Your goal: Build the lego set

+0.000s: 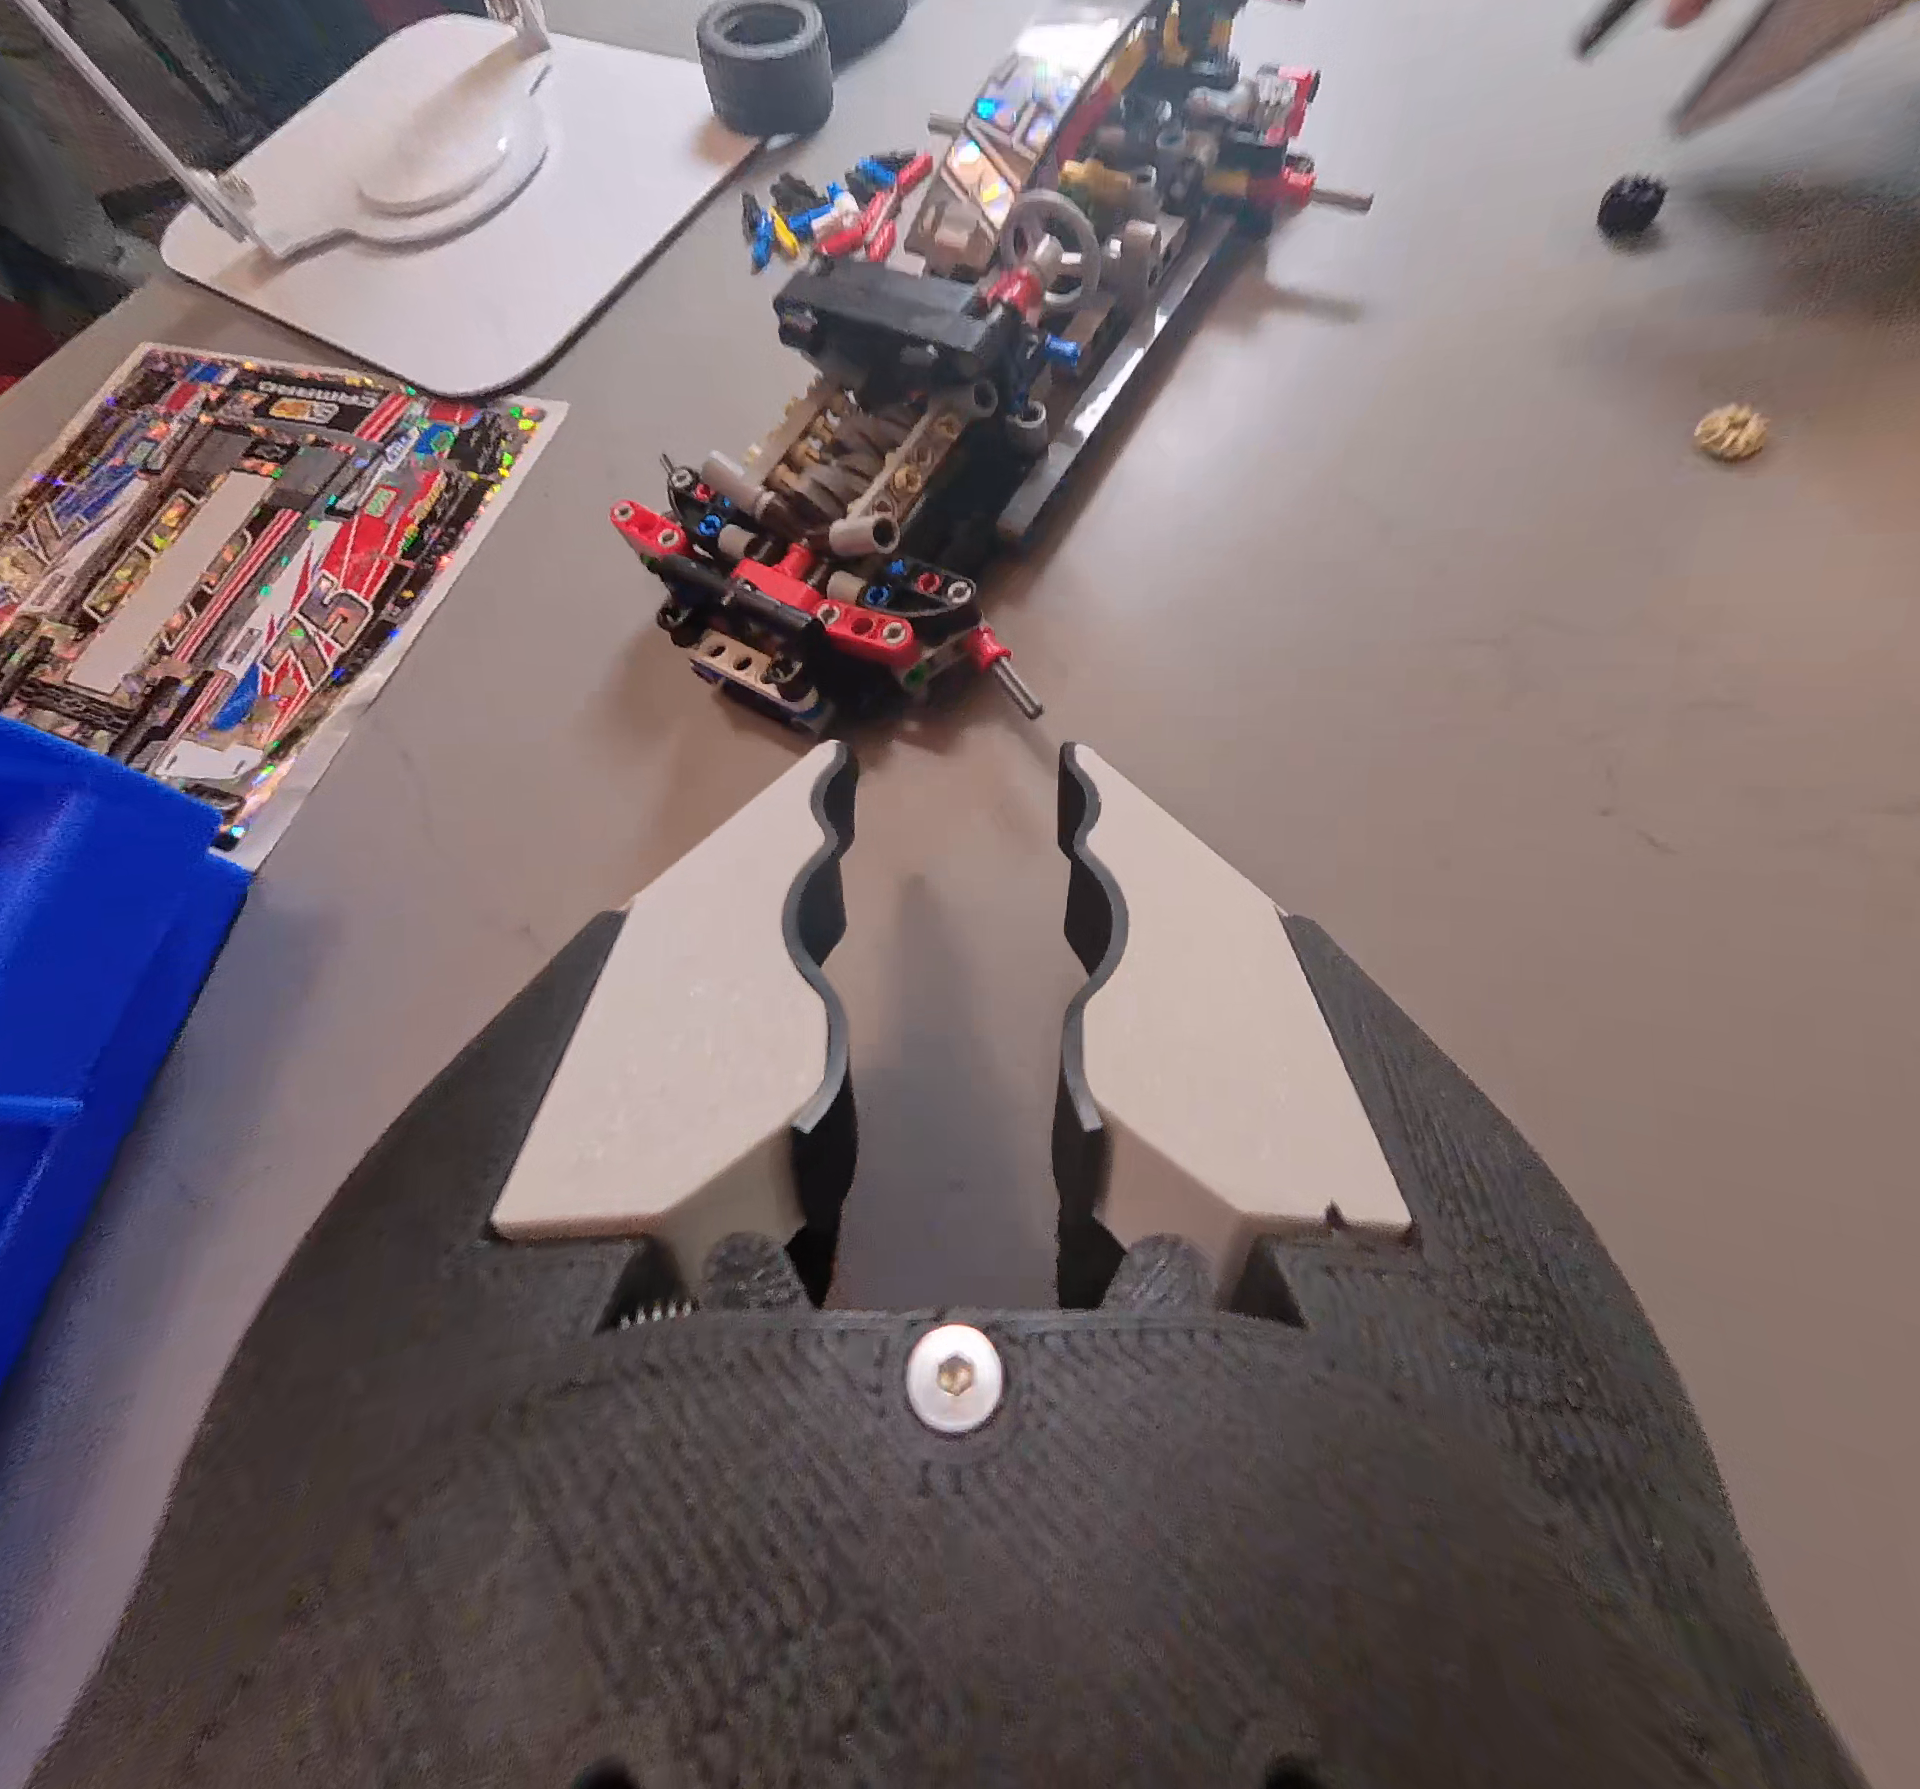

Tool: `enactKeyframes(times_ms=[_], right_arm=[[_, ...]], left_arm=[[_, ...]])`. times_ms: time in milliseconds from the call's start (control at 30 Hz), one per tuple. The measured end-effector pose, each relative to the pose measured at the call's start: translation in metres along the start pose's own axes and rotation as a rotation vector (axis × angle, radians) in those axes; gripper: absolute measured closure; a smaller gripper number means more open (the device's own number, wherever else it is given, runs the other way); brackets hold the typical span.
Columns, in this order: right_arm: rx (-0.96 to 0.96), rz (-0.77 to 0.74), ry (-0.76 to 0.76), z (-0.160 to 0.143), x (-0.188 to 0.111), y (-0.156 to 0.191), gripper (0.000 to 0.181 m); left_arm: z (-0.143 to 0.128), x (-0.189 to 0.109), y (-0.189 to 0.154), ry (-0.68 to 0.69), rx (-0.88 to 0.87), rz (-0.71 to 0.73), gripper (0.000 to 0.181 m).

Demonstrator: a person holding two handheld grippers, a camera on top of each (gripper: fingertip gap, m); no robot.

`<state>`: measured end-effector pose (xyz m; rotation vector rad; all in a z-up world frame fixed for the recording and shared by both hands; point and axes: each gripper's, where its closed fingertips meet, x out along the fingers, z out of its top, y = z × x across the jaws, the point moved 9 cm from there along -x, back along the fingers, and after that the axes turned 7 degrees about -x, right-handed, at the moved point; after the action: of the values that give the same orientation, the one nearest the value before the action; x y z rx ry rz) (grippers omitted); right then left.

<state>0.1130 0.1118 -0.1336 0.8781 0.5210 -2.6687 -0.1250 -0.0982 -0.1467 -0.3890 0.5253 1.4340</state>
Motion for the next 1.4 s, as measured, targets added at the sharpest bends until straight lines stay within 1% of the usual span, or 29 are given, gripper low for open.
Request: enactKeyframes(times_ms=[67, 133, 167, 300, 400, 433, 467, 533, 567, 733, 900, 967, 1000, 1133, 1200, 1333, 1400], right_arm=[[0.068, -0.08, -0.052, 0.001, 0.004, -0.033, 0.143], [0.084, -0.086, -0.03, 0.0, 0.017, -0.056, 0.122], [0.087, -0.078, -0.022, 0.0, 0.027, -0.064, 0.115], [0.069, -0.001, -0.003, 0.007, 0.06, -0.074, 0.103], [0.07, 0.077, -0.043, 0.014, 0.069, -0.076, 0.09], [0.074, 0.098, -0.05, 0.015, 0.07, -0.077, 0.089], [0.07, 0.095, -0.046, 0.016, 0.071, -0.079, 0.095], [0.06, 0.095, -0.031, 0.016, 0.072, -0.077, 0.112], [0.058, 0.102, -0.037, 0.017, 0.072, -0.074, 0.115], [0.047, 0.075, -0.018, 0.02, 0.061, -0.048, 0.116], [0.043, 0.052, -0.005, 0.022, 0.046, -0.018, 0.118], [0.046, 0.053, 0.0, 0.025, 0.043, -0.004, 0.114], [0.045, 0.044, 0.002, 0.027, 0.041, 0.002, 0.109], [0.034, 0.037, -0.018, 0.03, 0.029, 0.023, 0.109], [0.04, 0.015, -0.049, 0.028, 0.021, 0.025, 0.108], [0.072, -0.011, -0.155, 0.022, 0.012, 0.021, 0.114], [0.095, -0.042, -0.22, 0.022, 0.008, 0.015, 0.118]], left_arm=[[0.003, 0.0, 0.002, -0.026, -0.015, -0.016, 0.137], [0.004, 0.003, 0.003, -0.045, -0.025, -0.035, 0.127], [0.003, 0.005, 0.003, -0.054, -0.029, -0.045, 0.124], [0.001, 0.005, 0.003, -0.078, -0.012, -0.046, 0.114], [0.003, 0.003, 0.002, -0.102, 0.011, -0.044, 0.113], [0.004, 0.003, 0.002, -0.109, 0.017, -0.045, 0.113], [0.004, 0.003, 0.002, -0.114, 0.021, -0.044, 0.113], [0.004, 0.003, 0.002, -0.121, 0.027, -0.043, 0.113], [0.004, 0.003, 0.002, -0.122, 0.029, -0.04, 0.113], [0.004, -0.003, 0.005, -0.14, 0.05, -0.011, 0.113], [0.008, -0.009, 0.003, -0.183, 0.063, -0.018, 0.114], [0.008, -0.008, 0.0, -0.18, 0.074, -0.034, 0.113], [0.007, -0.007, -0.002, -0.172, 0.078, -0.04, 0.111], [0.004, -0.004, -0.004, -0.138, 0.114, -0.03, 0.113], [0.002, -0.003, -0.003, -0.122, 0.114, -0.012, 0.117], [-0.003, 0.002, 0.003, -0.068, 0.102, 0.071, 0.132], [-0.004, 0.002, 0.007, -0.058, 0.054, 0.099, 0.129]])
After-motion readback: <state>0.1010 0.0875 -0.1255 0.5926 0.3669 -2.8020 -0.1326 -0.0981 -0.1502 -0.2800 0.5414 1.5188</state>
